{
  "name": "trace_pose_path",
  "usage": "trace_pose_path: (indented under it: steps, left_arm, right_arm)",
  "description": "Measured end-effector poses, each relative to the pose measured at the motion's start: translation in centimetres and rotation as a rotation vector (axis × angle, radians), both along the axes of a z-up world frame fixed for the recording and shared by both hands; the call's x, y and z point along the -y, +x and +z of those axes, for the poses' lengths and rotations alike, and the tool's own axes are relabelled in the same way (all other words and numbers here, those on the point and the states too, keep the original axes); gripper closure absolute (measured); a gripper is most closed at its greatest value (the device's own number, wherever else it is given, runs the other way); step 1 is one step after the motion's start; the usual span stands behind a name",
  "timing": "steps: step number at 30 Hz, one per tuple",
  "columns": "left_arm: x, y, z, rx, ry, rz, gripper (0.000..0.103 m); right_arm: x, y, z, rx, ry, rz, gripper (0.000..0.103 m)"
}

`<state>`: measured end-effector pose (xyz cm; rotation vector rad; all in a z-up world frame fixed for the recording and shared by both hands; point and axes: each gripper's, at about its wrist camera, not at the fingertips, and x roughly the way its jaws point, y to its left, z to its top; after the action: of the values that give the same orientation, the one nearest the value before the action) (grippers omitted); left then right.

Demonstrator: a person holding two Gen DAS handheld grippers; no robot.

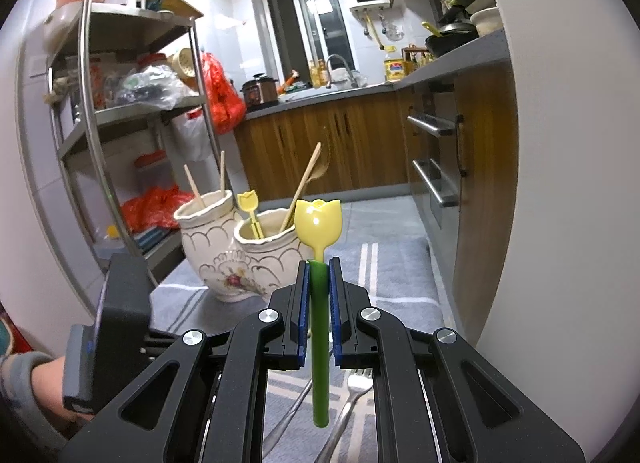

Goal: Organize utensils
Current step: 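Lift the green spatula with the right tool while the left tool grasps another chopstick, then carry the green spatula and the chopstick above the ceramic holder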

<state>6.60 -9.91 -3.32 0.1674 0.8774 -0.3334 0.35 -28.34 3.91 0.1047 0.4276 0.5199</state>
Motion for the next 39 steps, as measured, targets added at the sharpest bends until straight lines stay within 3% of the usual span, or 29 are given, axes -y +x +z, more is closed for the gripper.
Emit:
trace_pose_path:
  steps: [6, 9, 15, 22, 33, 36, 39]
  left_arm:
    - [-2.1, -2.1, 2.1, 0.108, -0.078, -0.021, 0.099]
    - [-3.6, -3.4, 3.7, 0.202, -0.157, -0.042, 0.099]
    - [-6.9, -5.5, 7.2, 0.444, -0.217, -0.003, 0.099]
    - [-10.4, -5.2, 10.7, 0.600, -0.296, 0.053, 0.099]
    - [-14.3, 2.3, 14.3, 0.667, -0.478, 0.086, 0.099]
    - [-14.5, 4.4, 13.9, 0.660, -0.498, 0.103, 0.099]
    - [-14.2, 6.3, 13.5, 0.665, -0.470, 0.124, 0.099]
  right_arm:
    - [-0.1, 0.2, 0.0, -0.004, 0.022, -0.006, 0.093]
    - [-0.2, 0.0, 0.0, -0.007, 0.034, -0.004, 0.093]
    - [-1.3, -0.5, 1.1, 0.039, 0.061, 0.006, 0.093]
    - [-4.1, 1.3, 2.9, 0.079, 0.057, 0.013, 0.093]
    - [-8.3, 6.3, 6.1, 0.164, 0.118, 0.044, 0.093]
    - [-9.0, 8.2, 6.2, 0.165, 0.137, 0.041, 0.093]
    - [-9.5, 10.0, 5.7, 0.157, 0.150, 0.034, 0.093]
